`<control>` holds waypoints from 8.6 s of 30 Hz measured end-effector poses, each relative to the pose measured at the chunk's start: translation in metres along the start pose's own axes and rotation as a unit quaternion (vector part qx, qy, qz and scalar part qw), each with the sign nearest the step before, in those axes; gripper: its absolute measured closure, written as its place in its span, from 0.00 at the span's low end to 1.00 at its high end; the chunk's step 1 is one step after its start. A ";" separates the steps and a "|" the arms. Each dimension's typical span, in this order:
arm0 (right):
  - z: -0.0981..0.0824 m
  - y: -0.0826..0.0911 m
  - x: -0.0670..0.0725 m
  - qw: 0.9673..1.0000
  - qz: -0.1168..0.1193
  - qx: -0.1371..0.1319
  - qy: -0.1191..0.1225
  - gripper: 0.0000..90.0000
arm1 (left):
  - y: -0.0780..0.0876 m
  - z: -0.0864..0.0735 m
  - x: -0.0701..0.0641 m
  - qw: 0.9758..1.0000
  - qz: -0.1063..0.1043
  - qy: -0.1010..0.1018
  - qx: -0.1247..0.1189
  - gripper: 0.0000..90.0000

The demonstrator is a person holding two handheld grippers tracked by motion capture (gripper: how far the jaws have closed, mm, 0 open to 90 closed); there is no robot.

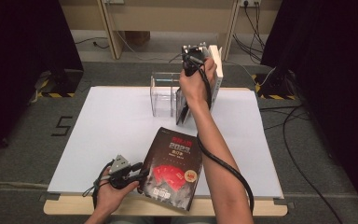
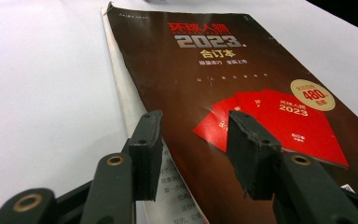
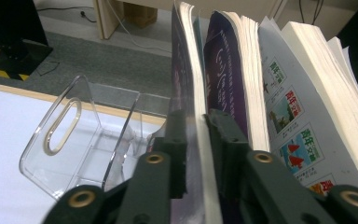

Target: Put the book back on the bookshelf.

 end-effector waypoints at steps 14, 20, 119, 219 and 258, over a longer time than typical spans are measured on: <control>-0.009 0.027 -0.005 1.000 0.008 -0.018 -0.002 0.74 | 0.001 0.001 -0.001 1.000 0.002 0.000 -0.002 0.61; -0.014 0.039 -0.008 0.999 0.021 -0.022 -0.011 0.77 | 0.001 0.001 -0.001 1.000 0.002 0.000 -0.004 0.61; -0.241 -0.011 -0.047 0.961 0.135 0.200 -0.136 0.70 | -0.009 -0.007 0.019 0.998 0.032 0.051 0.036 0.56; -0.232 -0.019 -0.035 0.937 0.224 0.198 -0.179 0.95 | -0.012 -0.011 -0.007 0.997 0.020 0.027 0.065 0.77; -0.144 0.063 0.018 0.954 0.280 0.027 -0.105 0.98 | 0.011 0.017 0.009 0.998 0.035 0.053 -0.019 0.66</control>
Point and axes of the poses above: each handheld gripper's, and its own axes: y roughly backward along the jaws, z roughly out of its top, x roughly to its left, the point moved 6 cm from there along -y, roughly forward along the jaws, and after that the axes turned 3 degrees about z, right-handed, at the moved point
